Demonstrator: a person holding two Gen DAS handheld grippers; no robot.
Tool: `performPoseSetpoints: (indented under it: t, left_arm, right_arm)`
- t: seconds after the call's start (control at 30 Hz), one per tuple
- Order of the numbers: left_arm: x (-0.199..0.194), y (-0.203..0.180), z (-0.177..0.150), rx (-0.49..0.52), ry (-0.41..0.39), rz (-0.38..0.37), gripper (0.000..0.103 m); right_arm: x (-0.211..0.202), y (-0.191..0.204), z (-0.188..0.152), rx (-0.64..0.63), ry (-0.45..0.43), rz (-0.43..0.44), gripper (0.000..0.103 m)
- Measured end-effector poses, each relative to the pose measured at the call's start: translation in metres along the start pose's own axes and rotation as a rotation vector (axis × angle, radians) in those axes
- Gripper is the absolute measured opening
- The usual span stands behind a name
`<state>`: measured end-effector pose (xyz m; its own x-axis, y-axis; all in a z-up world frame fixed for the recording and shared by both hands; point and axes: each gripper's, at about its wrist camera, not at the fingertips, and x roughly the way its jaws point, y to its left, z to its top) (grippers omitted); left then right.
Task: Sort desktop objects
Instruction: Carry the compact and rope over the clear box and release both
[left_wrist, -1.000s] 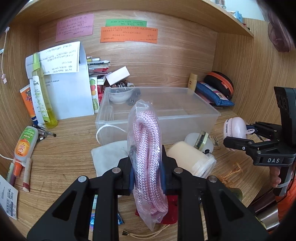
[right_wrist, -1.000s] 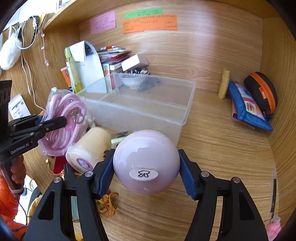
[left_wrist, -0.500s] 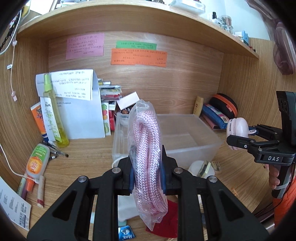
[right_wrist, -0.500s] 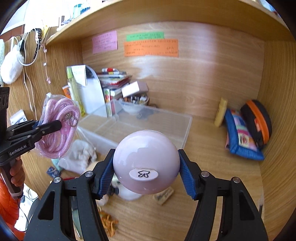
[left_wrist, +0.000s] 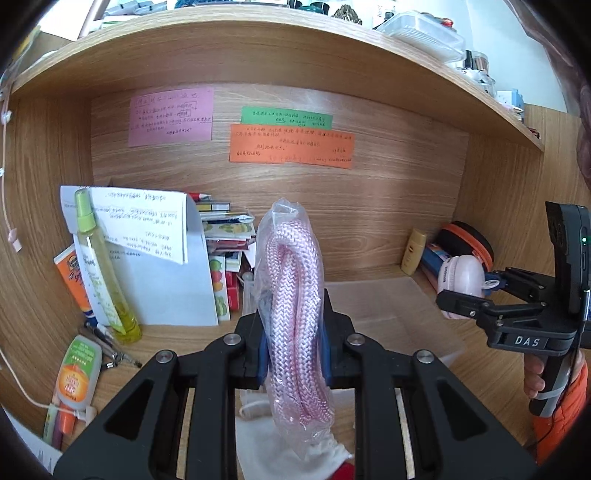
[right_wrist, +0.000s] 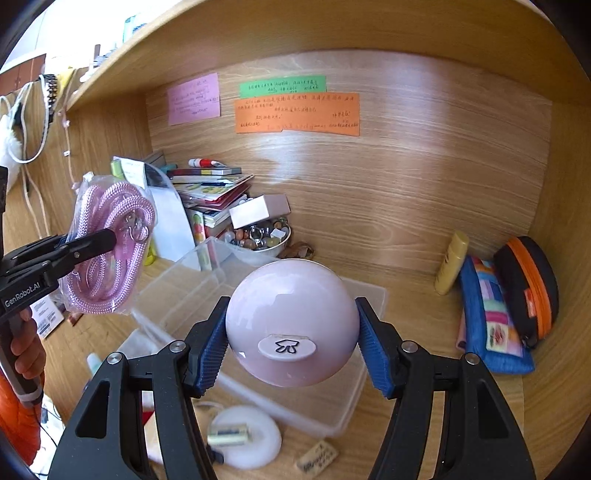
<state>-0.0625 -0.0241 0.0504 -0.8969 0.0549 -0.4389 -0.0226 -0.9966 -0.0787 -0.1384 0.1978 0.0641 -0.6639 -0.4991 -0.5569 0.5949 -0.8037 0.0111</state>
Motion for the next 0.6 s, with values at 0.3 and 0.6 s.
performPoseSetpoints:
  t: [0.3,0.6]
  left_arm:
    - [0.047,-0.001,0.002,-0.009,0.065,-0.017,0.021]
    - [0.092,0.007,-0.019,-0.030,0.181,-0.026,0.021]
  right_arm:
    - [0.043,-0.002,0.011,0.010,0.065,-0.009,0.061]
    - [0.078,-0.010,-0.007,0.028,0.158,-0.006,0.061]
